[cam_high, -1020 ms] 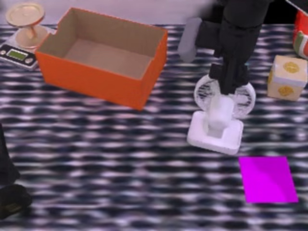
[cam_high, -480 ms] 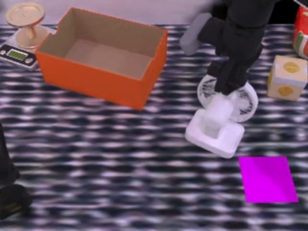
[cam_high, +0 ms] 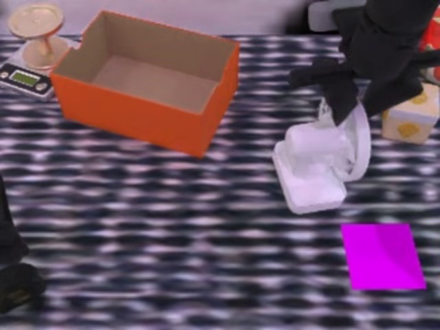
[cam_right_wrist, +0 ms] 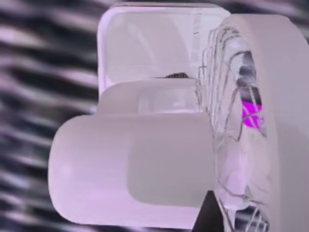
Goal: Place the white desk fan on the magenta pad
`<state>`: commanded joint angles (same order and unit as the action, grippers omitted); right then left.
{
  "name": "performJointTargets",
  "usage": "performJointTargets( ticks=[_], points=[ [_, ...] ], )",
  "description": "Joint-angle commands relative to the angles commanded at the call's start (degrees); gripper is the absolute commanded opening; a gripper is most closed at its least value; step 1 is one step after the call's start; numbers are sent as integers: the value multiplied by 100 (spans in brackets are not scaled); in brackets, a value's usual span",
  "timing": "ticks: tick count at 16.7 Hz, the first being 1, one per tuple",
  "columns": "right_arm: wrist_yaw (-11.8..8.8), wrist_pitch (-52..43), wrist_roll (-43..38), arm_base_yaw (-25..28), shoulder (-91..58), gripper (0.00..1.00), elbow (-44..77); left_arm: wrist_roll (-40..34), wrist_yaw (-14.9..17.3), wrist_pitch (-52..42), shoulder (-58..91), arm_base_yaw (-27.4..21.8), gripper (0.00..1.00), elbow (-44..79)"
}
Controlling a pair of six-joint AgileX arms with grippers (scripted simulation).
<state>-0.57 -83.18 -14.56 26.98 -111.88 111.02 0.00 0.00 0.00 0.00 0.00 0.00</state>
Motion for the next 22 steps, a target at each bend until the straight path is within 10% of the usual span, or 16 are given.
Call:
performJointTargets(
  ticks=[12,22],
  points=[
    [17,386,-7932,-355,1809,0,-2420,0,0,0,0,0,100,0],
    [51,432,-9663,-481,2224,0,-3289,0,0,0,0,0,100,0]
  ],
)
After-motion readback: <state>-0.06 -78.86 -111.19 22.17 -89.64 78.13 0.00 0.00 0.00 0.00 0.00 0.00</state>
